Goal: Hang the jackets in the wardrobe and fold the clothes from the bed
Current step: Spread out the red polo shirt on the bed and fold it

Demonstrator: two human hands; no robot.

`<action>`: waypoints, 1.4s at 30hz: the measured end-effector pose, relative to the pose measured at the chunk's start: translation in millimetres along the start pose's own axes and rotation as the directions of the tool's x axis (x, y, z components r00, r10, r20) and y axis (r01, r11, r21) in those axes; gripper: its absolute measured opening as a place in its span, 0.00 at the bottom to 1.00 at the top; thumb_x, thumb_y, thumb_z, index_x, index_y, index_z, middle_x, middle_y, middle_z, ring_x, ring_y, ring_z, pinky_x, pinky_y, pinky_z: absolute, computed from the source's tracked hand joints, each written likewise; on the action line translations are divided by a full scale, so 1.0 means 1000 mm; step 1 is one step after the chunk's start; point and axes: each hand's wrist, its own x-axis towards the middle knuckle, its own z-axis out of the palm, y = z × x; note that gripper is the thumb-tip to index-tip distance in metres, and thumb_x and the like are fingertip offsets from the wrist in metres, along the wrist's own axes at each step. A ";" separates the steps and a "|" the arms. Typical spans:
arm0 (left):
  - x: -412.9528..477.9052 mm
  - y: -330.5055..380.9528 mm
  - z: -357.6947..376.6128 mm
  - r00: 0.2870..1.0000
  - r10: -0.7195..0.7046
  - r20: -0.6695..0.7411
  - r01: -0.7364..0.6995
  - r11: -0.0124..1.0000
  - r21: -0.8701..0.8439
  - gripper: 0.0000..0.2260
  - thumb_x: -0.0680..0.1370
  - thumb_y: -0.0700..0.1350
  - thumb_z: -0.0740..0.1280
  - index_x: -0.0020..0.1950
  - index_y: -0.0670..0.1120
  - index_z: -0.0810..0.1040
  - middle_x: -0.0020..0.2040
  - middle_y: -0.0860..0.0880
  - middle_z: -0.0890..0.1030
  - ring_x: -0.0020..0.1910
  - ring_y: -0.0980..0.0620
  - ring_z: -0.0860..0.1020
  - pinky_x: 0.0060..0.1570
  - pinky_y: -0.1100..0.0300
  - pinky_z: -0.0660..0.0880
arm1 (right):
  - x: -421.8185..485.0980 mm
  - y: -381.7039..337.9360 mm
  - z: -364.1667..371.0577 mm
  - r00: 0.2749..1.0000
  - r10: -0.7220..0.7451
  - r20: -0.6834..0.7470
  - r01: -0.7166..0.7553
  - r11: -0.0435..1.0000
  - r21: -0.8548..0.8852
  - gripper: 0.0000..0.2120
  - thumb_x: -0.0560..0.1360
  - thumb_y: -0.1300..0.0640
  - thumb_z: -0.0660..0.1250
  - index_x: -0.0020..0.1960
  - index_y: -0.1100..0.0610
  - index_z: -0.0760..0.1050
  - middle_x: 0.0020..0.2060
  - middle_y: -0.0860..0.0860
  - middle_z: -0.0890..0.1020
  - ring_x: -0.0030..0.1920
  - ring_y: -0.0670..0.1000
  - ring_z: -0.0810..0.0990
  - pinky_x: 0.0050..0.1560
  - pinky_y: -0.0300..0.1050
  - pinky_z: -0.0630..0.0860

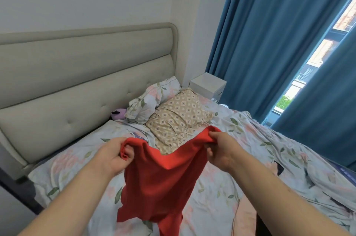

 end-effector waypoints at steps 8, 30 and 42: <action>0.050 0.078 0.006 0.973 0.215 -0.081 -0.200 0.966 0.164 0.14 0.81 0.38 0.61 0.36 0.45 0.73 0.20 0.52 0.72 0.16 0.61 0.67 0.16 0.72 0.62 | 0.052 -0.058 -0.025 0.981 -0.149 -0.127 0.175 0.960 0.218 0.17 0.81 0.65 0.58 0.69 0.56 0.67 0.42 0.58 0.77 0.35 0.53 0.79 0.21 0.39 0.76; 0.124 -0.042 -0.037 0.921 0.390 0.024 -0.361 0.826 0.432 0.24 0.75 0.28 0.65 0.65 0.51 0.75 0.52 0.49 0.82 0.40 0.55 0.81 0.38 0.60 0.77 | 0.118 0.055 -0.149 0.978 0.008 -0.210 0.105 0.845 0.524 0.09 0.79 0.69 0.55 0.53 0.60 0.70 0.39 0.57 0.77 0.34 0.51 0.75 0.26 0.37 0.76; 0.204 -0.252 -0.230 0.935 0.226 -0.275 0.117 0.536 0.836 0.28 0.71 0.25 0.69 0.68 0.43 0.75 0.57 0.43 0.82 0.50 0.47 0.81 0.54 0.52 0.77 | 0.207 0.356 -0.249 0.789 0.363 -0.495 -0.294 0.932 0.214 0.09 0.75 0.70 0.58 0.48 0.63 0.76 0.33 0.58 0.79 0.33 0.57 0.76 0.44 0.55 0.77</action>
